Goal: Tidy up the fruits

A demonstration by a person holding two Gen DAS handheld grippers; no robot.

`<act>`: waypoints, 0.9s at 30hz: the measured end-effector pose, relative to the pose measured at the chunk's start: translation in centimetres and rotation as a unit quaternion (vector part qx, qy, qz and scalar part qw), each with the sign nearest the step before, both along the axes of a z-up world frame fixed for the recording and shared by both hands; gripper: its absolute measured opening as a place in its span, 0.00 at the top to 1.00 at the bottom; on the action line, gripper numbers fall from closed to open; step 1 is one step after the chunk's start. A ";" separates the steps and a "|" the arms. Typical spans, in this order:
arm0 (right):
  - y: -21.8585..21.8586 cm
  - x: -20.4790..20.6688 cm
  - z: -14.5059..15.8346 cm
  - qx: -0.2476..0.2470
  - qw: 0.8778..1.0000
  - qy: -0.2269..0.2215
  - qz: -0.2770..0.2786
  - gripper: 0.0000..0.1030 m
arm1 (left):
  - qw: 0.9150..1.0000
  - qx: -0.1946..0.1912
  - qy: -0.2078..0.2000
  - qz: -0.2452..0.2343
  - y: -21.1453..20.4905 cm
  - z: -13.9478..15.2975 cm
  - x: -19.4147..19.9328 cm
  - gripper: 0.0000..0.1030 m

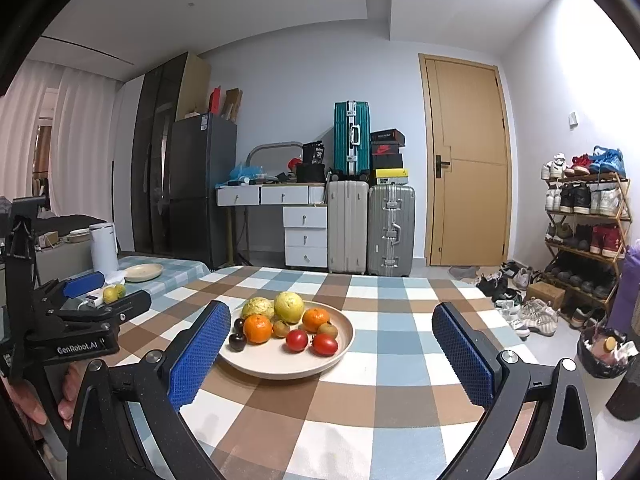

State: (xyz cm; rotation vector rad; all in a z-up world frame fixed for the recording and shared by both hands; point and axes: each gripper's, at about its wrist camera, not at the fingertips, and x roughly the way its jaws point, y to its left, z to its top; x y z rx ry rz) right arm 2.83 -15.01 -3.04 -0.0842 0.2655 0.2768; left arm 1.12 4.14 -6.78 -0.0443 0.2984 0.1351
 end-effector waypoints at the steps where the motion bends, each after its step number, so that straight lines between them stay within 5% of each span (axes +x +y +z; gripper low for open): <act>1: 0.0 0.1 -0.2 0.001 1.000 0.002 0.002 0.00 | 1.000 -0.002 0.004 0.000 0.1 -0.1 0.3 0.01; 6: 0.1 0.5 -0.5 0.001 1.000 0.015 0.007 0.00 | 1.000 0.012 0.010 -0.008 -0.5 -0.4 0.7 0.01; 11: 0.5 2.4 -1.7 -0.018 0.997 0.075 -0.004 0.00 | 1.000 0.009 0.011 -0.008 -0.4 -0.5 0.8 0.01; 27: 0.4 2.2 -1.8 -0.017 0.998 0.068 0.004 0.00 | 1.000 0.009 0.010 -0.011 -0.4 -0.5 0.6 0.01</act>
